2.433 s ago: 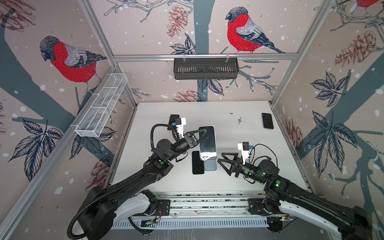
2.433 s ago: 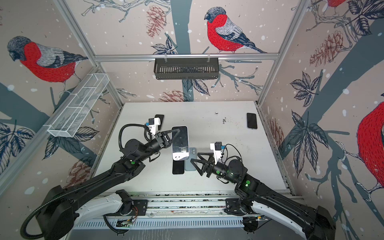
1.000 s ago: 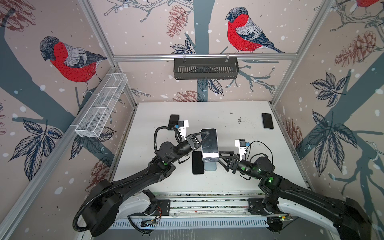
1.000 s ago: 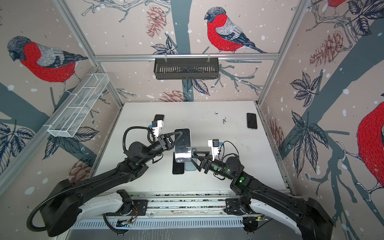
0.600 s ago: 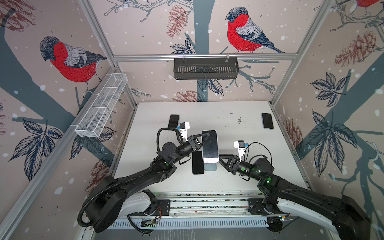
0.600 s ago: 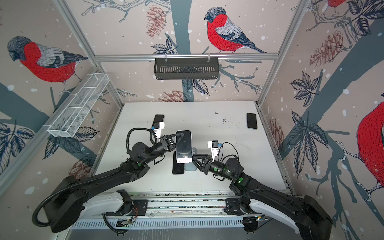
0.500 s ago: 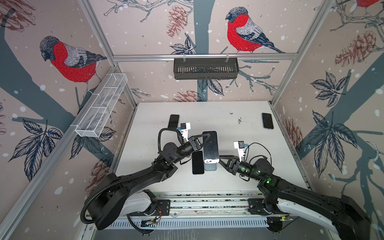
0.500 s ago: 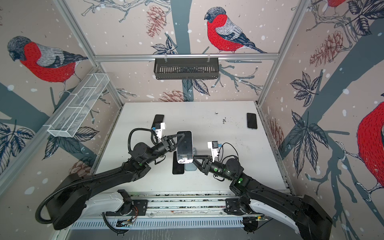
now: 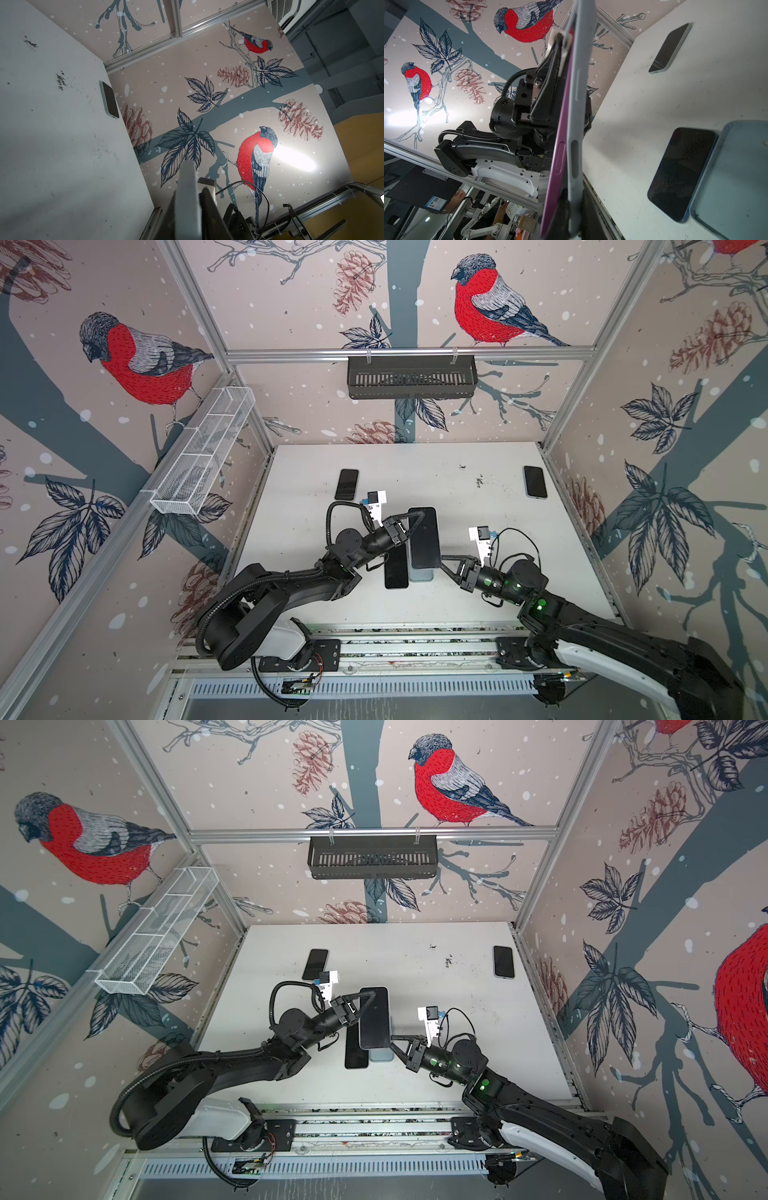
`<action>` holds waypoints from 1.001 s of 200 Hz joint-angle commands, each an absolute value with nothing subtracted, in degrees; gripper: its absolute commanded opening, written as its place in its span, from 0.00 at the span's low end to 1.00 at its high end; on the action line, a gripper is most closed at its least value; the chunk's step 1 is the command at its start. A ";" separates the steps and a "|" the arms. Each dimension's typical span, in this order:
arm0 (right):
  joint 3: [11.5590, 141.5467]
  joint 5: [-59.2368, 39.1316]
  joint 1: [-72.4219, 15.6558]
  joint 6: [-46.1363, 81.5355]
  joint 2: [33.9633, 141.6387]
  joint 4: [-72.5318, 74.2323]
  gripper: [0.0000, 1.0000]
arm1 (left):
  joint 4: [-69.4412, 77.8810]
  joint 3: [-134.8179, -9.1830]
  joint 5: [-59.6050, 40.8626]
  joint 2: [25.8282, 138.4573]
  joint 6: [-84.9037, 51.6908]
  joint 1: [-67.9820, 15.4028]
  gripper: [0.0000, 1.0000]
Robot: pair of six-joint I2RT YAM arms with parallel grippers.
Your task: Take the phone out of the phone case
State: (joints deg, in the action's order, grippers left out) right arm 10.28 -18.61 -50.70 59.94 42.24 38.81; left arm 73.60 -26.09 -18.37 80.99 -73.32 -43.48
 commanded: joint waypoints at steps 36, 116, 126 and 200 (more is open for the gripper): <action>9.55 -17.52 -47.46 63.68 39.87 32.94 0.00 | 80.08 -24.56 -16.56 84.54 -72.63 -43.77 0.79; 5.68 -17.66 -40.12 68.07 32.17 23.78 0.00 | 54.02 -26.99 -9.75 75.59 -59.52 -44.22 0.91; 5.20 -17.40 -39.49 68.20 30.66 22.74 0.00 | 49.03 -27.78 -8.11 73.12 -56.96 -44.68 0.90; 4.88 -19.77 -34.73 66.66 27.10 15.84 0.00 | 10.70 -43.88 9.00 68.12 -24.76 -62.36 0.89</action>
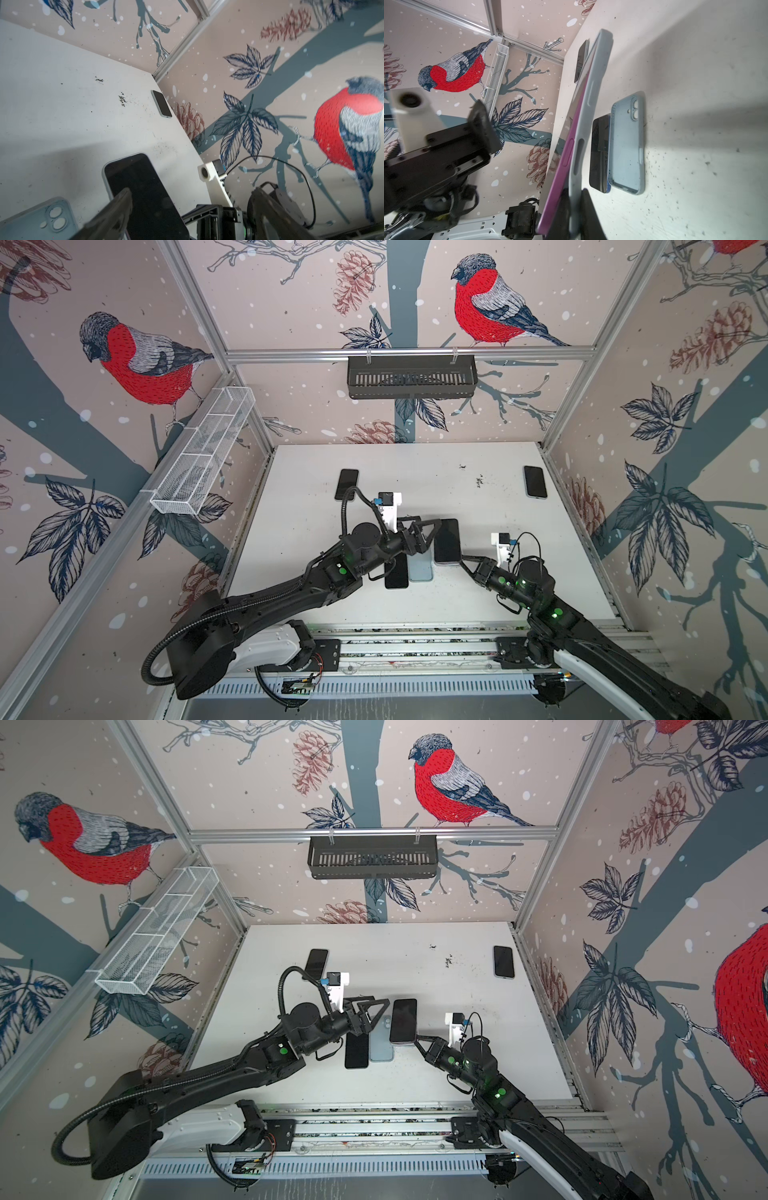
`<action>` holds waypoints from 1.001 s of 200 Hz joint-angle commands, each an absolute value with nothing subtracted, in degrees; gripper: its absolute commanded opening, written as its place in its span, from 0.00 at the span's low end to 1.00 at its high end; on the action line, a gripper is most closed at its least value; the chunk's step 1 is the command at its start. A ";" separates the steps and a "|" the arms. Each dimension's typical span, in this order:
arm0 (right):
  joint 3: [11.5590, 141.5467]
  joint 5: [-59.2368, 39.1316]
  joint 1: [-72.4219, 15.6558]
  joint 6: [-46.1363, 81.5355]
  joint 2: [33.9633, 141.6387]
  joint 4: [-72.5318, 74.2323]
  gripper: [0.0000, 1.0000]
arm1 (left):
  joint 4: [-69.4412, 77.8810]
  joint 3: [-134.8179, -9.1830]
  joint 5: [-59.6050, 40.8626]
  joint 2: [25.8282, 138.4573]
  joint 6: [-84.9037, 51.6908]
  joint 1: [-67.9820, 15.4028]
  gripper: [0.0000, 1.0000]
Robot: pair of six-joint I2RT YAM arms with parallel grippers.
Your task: Take the phone out of the phone case
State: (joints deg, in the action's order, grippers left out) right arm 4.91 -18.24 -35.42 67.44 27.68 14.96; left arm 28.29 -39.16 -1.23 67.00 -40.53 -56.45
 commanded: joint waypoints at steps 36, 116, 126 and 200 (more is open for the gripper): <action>4.31 -20.38 -34.17 66.80 26.37 15.48 0.00 | 1.84 -48.92 18.25 72.25 -16.09 -70.92 0.86; 3.96 -21.02 -34.02 66.90 25.68 14.77 0.00 | -5.26 -58.28 25.71 86.39 -11.05 -75.72 0.82; 3.83 -21.08 -34.06 66.89 25.40 14.43 0.00 | -5.37 -58.86 26.58 87.20 -10.92 -75.85 0.81; 2.37 -21.75 -34.07 67.41 23.61 14.68 0.00 | -11.75 -63.64 32.47 93.03 -13.06 -75.97 0.75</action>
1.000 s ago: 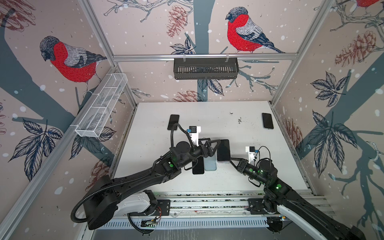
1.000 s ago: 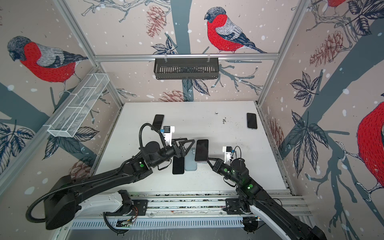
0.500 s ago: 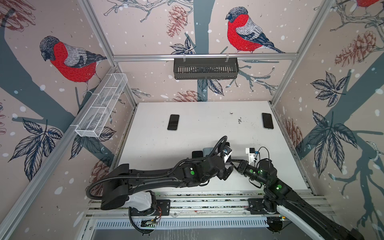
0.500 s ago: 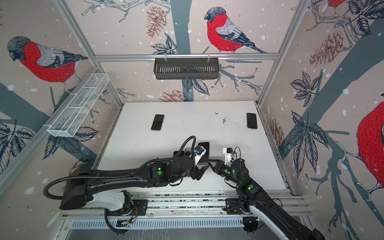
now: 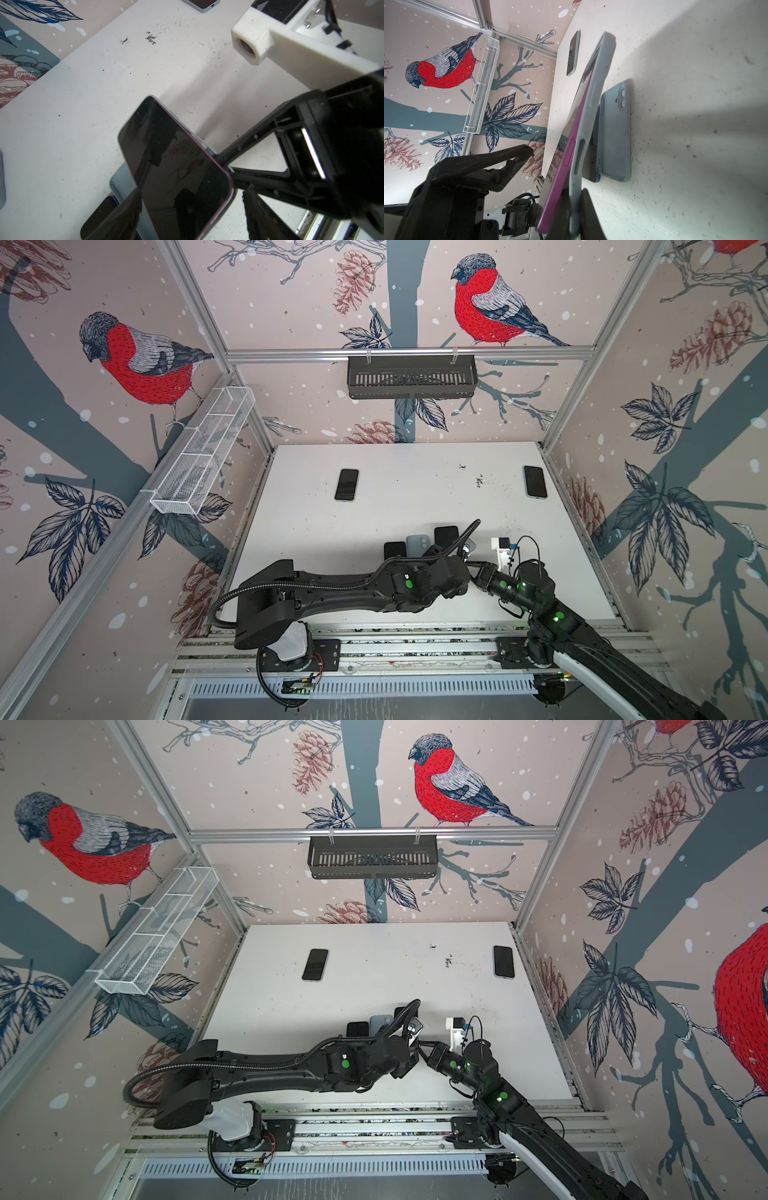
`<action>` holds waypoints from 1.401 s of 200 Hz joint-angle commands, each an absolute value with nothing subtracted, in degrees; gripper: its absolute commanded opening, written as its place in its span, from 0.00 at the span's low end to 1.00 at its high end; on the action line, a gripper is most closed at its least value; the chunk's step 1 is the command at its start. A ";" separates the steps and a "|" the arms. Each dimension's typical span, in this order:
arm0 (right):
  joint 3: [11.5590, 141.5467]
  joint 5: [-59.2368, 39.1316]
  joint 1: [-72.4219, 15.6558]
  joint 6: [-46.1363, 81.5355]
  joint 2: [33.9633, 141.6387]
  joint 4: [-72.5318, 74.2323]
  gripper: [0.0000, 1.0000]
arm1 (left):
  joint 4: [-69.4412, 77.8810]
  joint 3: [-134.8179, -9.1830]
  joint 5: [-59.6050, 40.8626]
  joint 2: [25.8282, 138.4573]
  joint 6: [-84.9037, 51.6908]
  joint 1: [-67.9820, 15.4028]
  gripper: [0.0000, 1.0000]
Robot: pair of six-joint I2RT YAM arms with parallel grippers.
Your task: Take the phone out of the phone case
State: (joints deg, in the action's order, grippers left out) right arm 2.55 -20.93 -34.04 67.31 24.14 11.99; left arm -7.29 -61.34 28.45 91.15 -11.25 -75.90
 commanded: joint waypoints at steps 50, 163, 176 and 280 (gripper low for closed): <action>1.67 -22.15 -34.07 67.75 22.40 14.46 0.00 | -13.65 -66.37 36.45 97.70 -13.28 -76.55 0.64; 1.67 -21.80 -33.99 67.07 21.71 12.71 0.00 | -12.60 -65.22 39.53 98.19 -11.71 -79.09 0.14; 1.58 -21.45 -33.93 66.80 21.73 12.03 0.00 | -12.81 -65.30 39.88 98.02 -11.73 -79.47 0.09; 4.97 -11.07 -32.48 58.11 27.85 -3.96 0.00 | -18.07 -67.54 60.17 95.80 -12.98 -84.15 0.00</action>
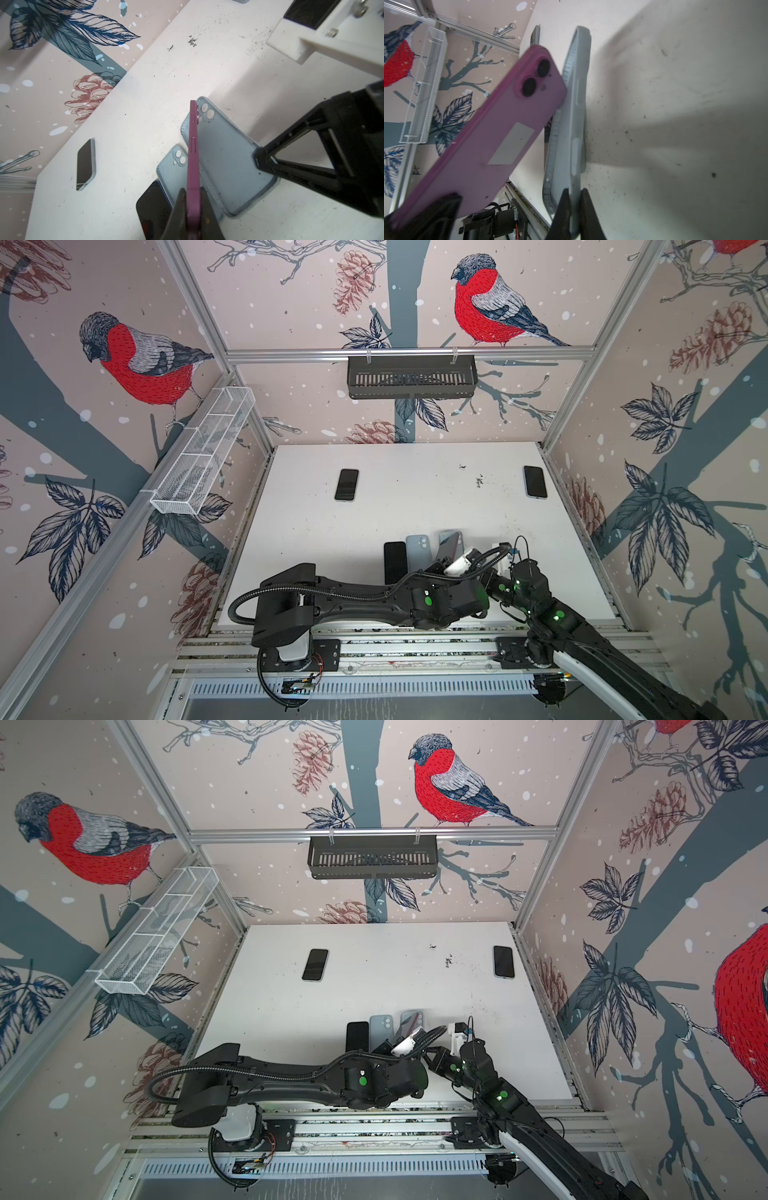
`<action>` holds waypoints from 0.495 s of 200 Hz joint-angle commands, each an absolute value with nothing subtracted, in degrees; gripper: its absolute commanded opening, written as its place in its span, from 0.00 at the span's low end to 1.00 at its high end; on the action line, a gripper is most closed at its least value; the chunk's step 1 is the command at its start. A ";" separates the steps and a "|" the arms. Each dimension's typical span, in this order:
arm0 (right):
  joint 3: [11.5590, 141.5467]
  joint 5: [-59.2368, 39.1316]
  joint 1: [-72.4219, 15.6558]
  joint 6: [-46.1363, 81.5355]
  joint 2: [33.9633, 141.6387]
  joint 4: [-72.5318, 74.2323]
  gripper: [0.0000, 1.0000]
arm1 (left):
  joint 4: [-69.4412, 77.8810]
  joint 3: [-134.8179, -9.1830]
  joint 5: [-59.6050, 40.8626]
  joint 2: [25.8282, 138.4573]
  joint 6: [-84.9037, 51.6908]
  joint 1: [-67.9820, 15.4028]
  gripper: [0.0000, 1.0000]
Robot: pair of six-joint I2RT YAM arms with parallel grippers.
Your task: Take the phone out of the phone case
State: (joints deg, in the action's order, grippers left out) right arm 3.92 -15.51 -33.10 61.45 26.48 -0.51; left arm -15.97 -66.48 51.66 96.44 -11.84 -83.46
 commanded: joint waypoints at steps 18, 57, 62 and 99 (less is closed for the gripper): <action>6.17 -8.95 -31.21 56.79 28.26 -7.20 0.00 | -19.11 -67.44 61.63 95.45 -13.30 -84.40 0.00; 11.56 -5.78 -26.83 52.52 28.38 -14.76 0.00 | -22.13 -68.02 63.30 97.47 -14.33 -84.47 0.00; 12.17 -6.10 -26.24 52.04 28.73 -15.36 0.00 | -22.32 -68.22 63.38 98.20 -14.35 -84.48 0.00; 14.98 -9.65 -22.09 47.94 31.75 -18.28 0.00 | -22.71 -72.03 63.81 105.63 -13.10 -84.48 0.00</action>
State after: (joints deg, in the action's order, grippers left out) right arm 13.85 -7.66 -23.99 52.12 30.50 -15.11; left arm -21.69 -69.43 60.45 102.32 -13.13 -84.36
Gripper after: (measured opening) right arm 0.105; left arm 0.106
